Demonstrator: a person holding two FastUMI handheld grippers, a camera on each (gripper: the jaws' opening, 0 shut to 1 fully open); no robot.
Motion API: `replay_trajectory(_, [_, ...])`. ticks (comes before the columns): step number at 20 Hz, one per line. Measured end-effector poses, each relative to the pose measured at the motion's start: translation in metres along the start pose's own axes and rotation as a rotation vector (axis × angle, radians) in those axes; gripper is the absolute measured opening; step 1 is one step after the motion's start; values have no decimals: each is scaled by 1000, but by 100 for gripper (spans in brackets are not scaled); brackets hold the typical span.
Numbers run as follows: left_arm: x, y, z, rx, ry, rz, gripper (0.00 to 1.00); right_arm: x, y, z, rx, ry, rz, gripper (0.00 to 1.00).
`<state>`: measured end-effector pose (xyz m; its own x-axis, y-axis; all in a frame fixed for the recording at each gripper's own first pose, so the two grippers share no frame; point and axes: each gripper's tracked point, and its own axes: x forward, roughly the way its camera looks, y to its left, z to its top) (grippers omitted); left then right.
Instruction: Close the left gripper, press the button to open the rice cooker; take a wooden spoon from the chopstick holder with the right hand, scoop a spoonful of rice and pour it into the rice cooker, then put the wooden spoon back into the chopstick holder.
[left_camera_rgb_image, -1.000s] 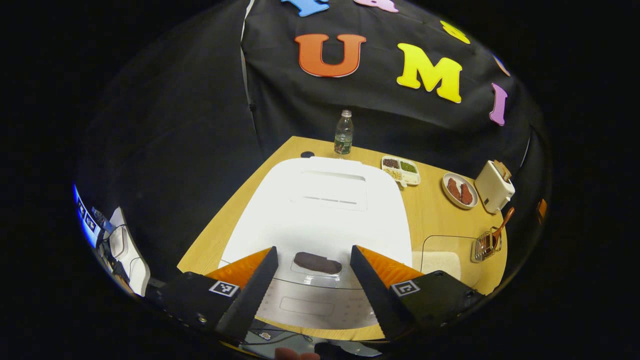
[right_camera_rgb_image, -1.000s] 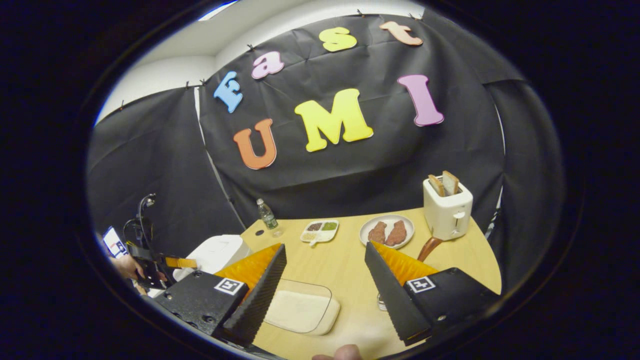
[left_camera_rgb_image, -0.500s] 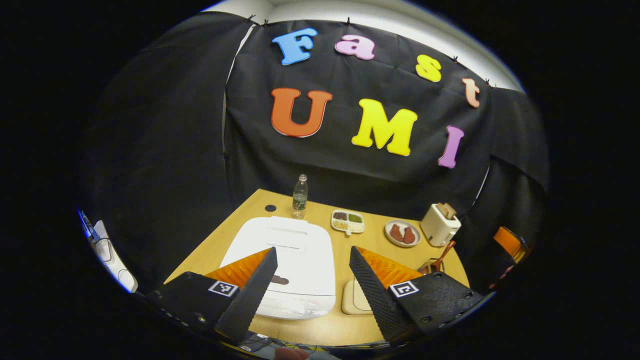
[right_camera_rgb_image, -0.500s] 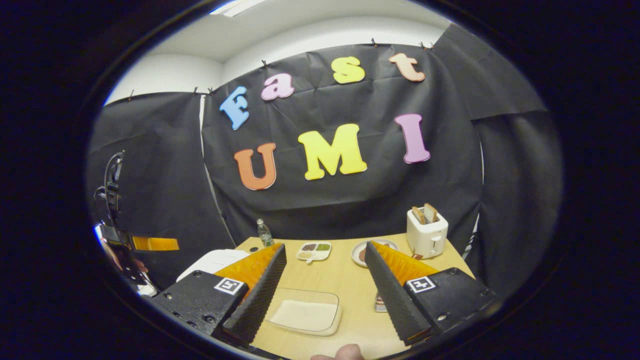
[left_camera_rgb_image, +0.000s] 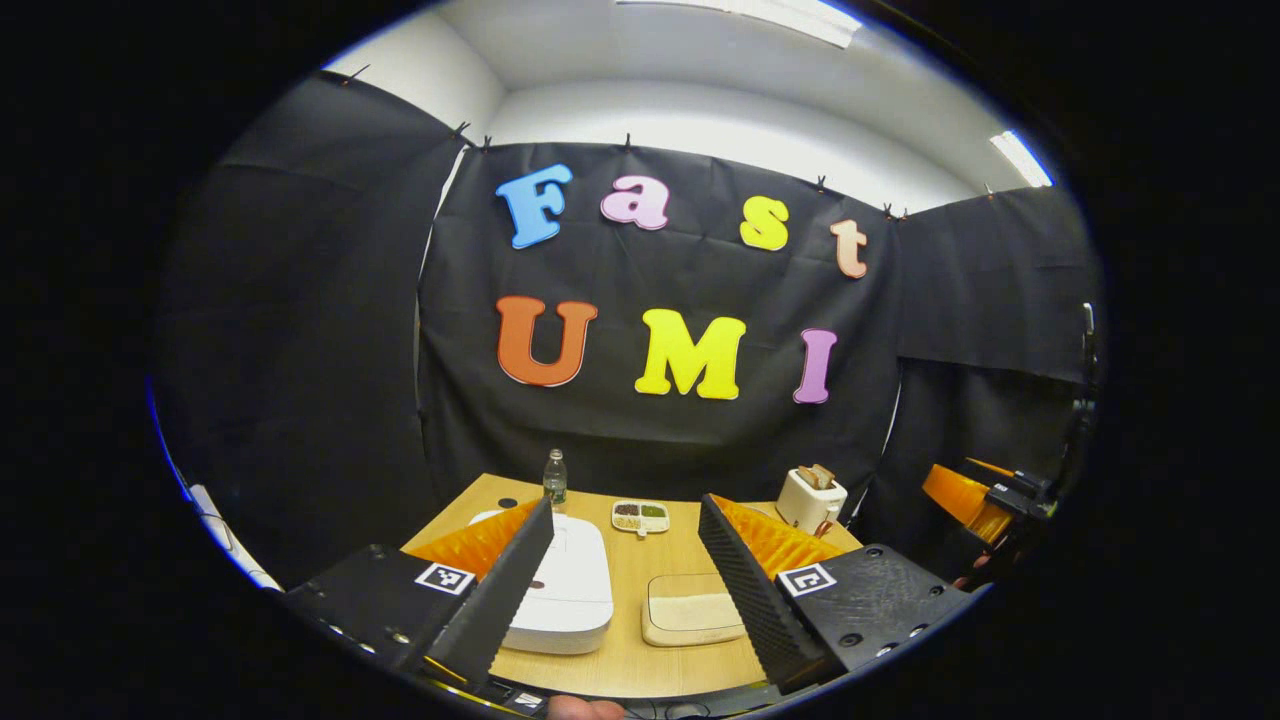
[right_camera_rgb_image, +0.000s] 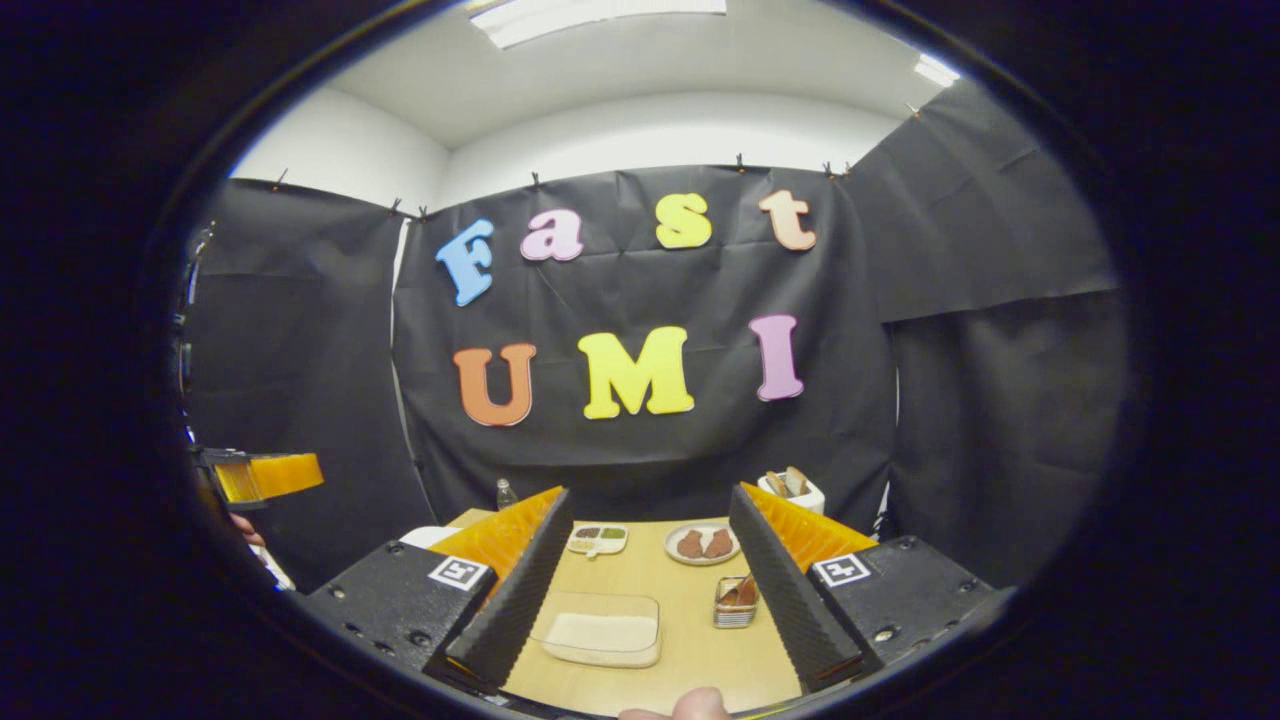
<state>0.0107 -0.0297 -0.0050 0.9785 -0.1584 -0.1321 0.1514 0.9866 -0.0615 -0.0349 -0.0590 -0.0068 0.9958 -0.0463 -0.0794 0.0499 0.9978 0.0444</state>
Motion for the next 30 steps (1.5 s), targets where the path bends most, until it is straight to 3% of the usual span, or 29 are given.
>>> replay_trajectory(6, [-34,-25,-9,42,-44,-2,95,-41,0,-3,-31,-9,-59,100])
replay_trajectory(7, [-37,-31,-8,57,-57,-7,95,-43,2,-4,-36,-13,-59,95])
replay_trajectory(9, [-40,-39,-8,80,-79,-7,95,-47,6,-8,-42,-11,-57,100])
replay_trajectory(21, [-33,-48,-13,59,-93,0,94,-45,0,-24,-69,24,-72,100])
replay_trajectory(22, [-32,-49,-14,62,-91,-2,95,-44,-1,-23,-67,23,-75,96])
replay_trajectory(23, [-31,-49,-14,67,-92,-2,95,-43,-3,-23,-67,22,-79,100])
replay_trajectory(25, [-28,-50,-12,74,-96,-2,95,-40,-5,-21,-68,15,-82,96])
replay_trajectory(30, [-18,-51,-15,51,-80,3,95,-34,-7,-24,-71,27,-78,100])
